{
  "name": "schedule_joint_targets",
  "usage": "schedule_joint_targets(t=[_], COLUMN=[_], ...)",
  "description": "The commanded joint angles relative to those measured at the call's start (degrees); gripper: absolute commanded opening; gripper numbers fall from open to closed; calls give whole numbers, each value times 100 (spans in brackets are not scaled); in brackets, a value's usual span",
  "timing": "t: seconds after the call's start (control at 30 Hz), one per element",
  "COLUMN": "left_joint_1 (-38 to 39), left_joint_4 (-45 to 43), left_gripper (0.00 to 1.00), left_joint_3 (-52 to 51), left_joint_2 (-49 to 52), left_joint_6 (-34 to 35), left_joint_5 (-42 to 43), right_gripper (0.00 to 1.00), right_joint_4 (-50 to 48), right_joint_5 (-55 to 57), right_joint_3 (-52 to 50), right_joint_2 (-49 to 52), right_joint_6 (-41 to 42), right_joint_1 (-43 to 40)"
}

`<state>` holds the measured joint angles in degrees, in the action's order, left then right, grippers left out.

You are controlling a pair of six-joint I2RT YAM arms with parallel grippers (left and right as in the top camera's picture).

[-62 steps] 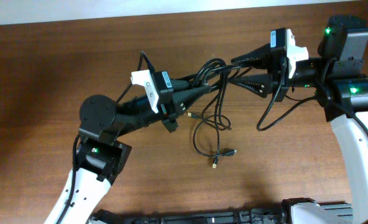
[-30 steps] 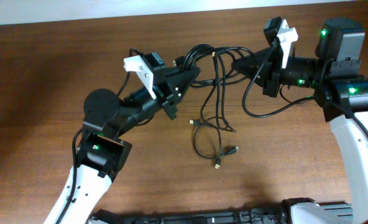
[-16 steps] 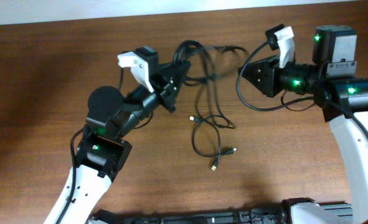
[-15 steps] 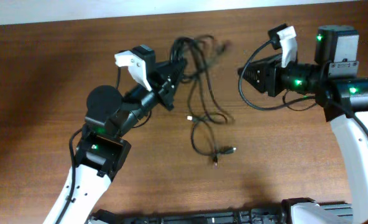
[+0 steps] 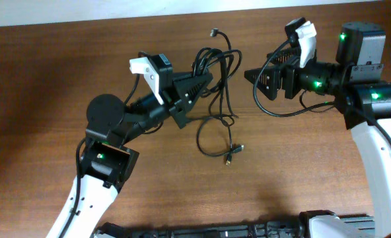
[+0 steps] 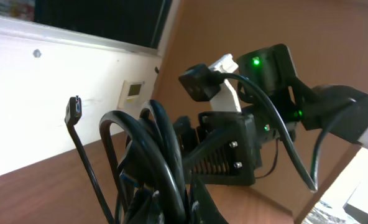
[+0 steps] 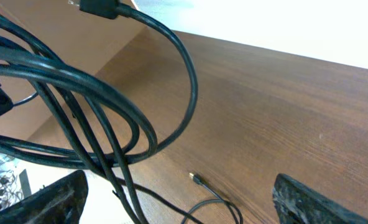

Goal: Untangle cables

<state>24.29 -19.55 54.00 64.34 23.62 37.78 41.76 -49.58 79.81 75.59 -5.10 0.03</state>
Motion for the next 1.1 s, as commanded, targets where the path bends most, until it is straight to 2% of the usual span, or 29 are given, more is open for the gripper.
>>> schedule_joint_targets(t=[0.0,0.3,0.47,0.53,0.6,0.77,0.93,1.07], left_joint_1=[24,658,962,1062,1097,1058,396,-28], left_joint_4=[-240,-774,-809,-813,-811,-863,-892,-1150], left_gripper=[0,0,0,0,0,0,0,0], left_joint_3=[59,59,59,59,59,59,59,59], left_joint_2=[-68,350,348,348,348,345,306,184], left_joint_6=[-52,-48,-48,-48,-50,-55,-48,-50], left_joint_5=[426,450,472,474,560,592,621,616], right_gripper=[98,98,98,99,99,99,99,99], right_joint_4=[-175,-382,-476,-625,-570,-140,315,916], right_joint_5=[-216,-15,1753,3027,3383,3377,3377,3381], right_joint_3=[28,28,28,28,28,28,28,28], right_joint_2=[-7,31,173,356,527,739,739,739], right_joint_6=[-63,-61,94,1021,1314,1421,1412,944], right_joint_1=[0,0,-2,-7,-7,-9,-11,-11])
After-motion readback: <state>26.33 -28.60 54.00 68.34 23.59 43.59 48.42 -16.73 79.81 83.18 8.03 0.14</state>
